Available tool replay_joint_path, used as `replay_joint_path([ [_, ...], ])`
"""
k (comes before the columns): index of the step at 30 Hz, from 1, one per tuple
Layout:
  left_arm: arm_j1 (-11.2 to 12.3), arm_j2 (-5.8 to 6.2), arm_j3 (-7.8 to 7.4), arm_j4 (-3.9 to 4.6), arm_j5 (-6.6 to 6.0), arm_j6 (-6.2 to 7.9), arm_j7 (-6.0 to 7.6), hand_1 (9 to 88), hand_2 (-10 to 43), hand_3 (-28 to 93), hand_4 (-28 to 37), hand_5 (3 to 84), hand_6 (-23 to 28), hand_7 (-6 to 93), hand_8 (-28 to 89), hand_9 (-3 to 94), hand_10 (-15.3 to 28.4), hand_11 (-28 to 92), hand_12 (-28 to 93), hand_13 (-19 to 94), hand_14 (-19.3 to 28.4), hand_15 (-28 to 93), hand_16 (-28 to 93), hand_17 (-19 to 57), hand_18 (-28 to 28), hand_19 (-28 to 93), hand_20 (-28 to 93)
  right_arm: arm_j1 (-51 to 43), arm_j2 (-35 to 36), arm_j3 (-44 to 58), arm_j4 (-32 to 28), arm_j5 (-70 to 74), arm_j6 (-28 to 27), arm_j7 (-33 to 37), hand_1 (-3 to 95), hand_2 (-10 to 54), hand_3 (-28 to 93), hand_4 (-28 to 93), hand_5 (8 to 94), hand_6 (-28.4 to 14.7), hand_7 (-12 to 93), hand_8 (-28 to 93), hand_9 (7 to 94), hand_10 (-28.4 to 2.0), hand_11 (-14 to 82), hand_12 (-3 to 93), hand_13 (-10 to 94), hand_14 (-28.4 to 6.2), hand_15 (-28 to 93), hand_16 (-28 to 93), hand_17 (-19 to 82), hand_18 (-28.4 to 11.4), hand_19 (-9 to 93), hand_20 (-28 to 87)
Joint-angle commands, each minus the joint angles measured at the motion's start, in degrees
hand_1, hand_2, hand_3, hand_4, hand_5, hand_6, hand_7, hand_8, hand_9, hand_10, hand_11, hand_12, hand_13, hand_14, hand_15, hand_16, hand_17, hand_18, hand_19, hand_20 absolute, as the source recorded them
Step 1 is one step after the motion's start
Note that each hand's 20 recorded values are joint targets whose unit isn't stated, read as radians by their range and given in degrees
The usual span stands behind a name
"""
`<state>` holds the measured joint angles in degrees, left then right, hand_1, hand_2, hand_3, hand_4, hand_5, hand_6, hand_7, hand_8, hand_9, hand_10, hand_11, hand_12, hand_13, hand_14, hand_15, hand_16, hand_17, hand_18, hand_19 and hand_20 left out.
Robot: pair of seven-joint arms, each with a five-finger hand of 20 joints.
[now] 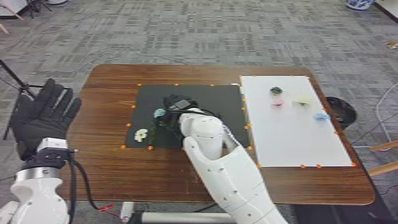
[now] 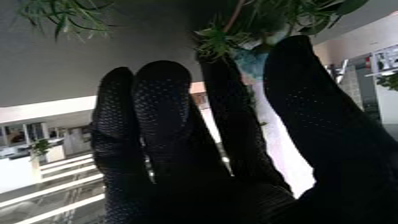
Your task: Arrange flowers
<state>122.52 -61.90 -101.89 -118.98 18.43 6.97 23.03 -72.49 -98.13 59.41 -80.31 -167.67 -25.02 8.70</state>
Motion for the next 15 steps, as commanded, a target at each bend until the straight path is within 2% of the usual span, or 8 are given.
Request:
replay_joint_path([
  [1, 0.86, -0.48, -0.14, -0.57, -0.09, 0.18, -0.19, 24.1, 15.3, 70, -28.3, 38.4, 7.6, 11.6, -10, 29.4, 12.3, 15, 5, 23, 12.5, 16, -3, -5.8, 13.2, 33, 8, -0.38, 0.16, -0.05, -1.25, -6.16, -1.61, -1.45, 39.7, -2.9, 76, -24, 61.0, -5.3, 14, -11, 42.2, -18.7, 7.2, 10.8, 62, -11.7, 74, 27, 34, -21.9, 81, 29],
  [7, 0.85, -0.63, -0.05, -0.53, -0.02, 0.2, -0.32, 24.1, 15.4, 70, -28.3, 38.5, 7.7, 11.5, -10, 29.5, 12.2, 15, 5, 23, 12.6, 16, -3, -5.9, 13.3, 33, 8, -0.38, 0.37, -0.36, -1.32, -6.16, -1.33, -0.8, 39.9, -3.0, 77, -24, 59.2, -3.9, 14, -12, 42.0, -18.2, 7.5, 10.6, 62, -11.8, 74, 27, 34, -22.0, 81, 29],
  [15, 1.01, -0.94, 0.03, -0.45, 0.05, 0.52, -0.78, 24.1, 15.4, 70, -28.3, 38.4, 7.7, 11.6, -10, 29.5, 12.2, 15, 5, 23, 12.7, 16, -3, -5.9, 13.3, 33, 8, 0.53, 2.39, -0.88, -2.46, -2.4, 0.25, 3.15, 39.6, -3.4, 77, -24, 57.9, -5.2, 13, -11, 41.6, -19.2, 8.2, 10.5, 62, -11.7, 74, 26, 35, -22.1, 81, 29],
])
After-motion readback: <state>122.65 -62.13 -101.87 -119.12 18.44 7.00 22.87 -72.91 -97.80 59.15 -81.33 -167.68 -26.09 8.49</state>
